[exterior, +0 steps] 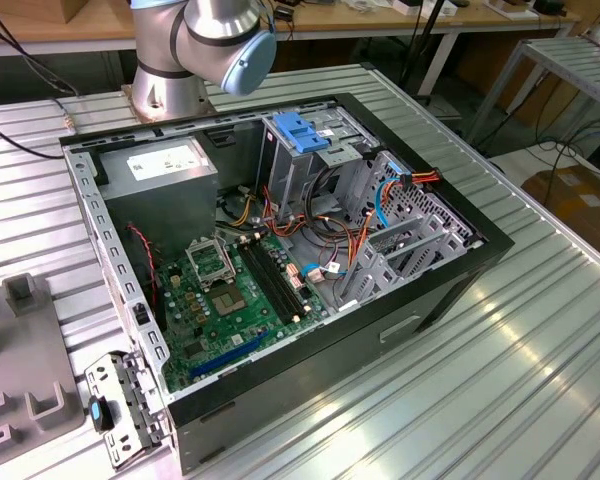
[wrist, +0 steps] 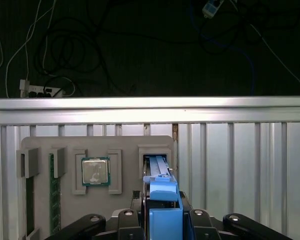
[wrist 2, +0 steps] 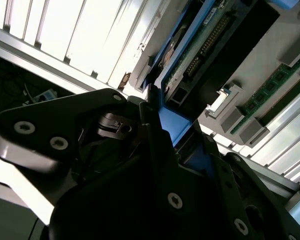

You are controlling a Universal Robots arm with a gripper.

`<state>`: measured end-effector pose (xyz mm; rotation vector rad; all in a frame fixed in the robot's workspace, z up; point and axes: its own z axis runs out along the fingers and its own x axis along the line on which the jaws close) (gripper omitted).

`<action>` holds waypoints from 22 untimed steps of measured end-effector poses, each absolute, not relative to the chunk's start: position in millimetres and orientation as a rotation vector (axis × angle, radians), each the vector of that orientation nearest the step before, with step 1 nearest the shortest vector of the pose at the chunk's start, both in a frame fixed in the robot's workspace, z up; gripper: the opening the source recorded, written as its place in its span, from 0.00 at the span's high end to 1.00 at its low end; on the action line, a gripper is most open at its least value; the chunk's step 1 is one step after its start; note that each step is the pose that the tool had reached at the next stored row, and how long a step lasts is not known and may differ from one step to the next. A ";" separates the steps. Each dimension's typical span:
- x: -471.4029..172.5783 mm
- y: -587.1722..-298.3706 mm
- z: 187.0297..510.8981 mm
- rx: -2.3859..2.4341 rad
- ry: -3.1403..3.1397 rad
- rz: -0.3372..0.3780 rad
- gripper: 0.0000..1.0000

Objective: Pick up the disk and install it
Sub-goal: 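Pick up the disk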

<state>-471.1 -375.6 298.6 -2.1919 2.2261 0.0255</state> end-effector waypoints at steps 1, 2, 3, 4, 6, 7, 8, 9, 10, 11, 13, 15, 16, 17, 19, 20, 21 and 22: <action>-471.1 -375.6 298.6 -2.192 2.226 0.025 0.63; -471.1 -375.6 298.6 -2.192 2.226 0.025 0.63; -471.1 -375.6 298.6 -2.192 2.226 0.025 0.63; -471.1 -375.6 299.1 -2.192 2.226 0.025 0.63; -471.1 -375.6 300.5 -2.192 2.226 0.025 0.63; -471.1 -375.6 301.2 -2.192 2.226 0.025 0.63; -471.1 -375.6 302.1 -2.192 2.226 0.025 0.63; -471.1 -375.6 303.1 -2.192 2.226 0.025 0.63; -471.1 -375.6 303.9 -2.192 2.226 0.025 0.63; -471.1 -375.6 305.1 -2.192 2.226 0.026 0.63; -471.1 -375.6 307.8 -2.192 2.226 0.025 0.63; -471.1 -375.6 312.0 -2.192 2.226 0.025 0.63; -471.1 -375.6 313.6 -2.192 2.226 0.025 0.63; -471.1 -375.6 315.3 -2.192 2.226 0.025 0.63; -471.1 -375.6 321.3 -2.192 2.226 0.025 0.63; -471.1 -375.6 323.8 -2.192 2.226 0.025 0.63; -471.1 -375.6 326.9 -2.192 2.226 0.025 0.63; -471.1 -375.6 329.0 -2.192 2.226 0.025 0.63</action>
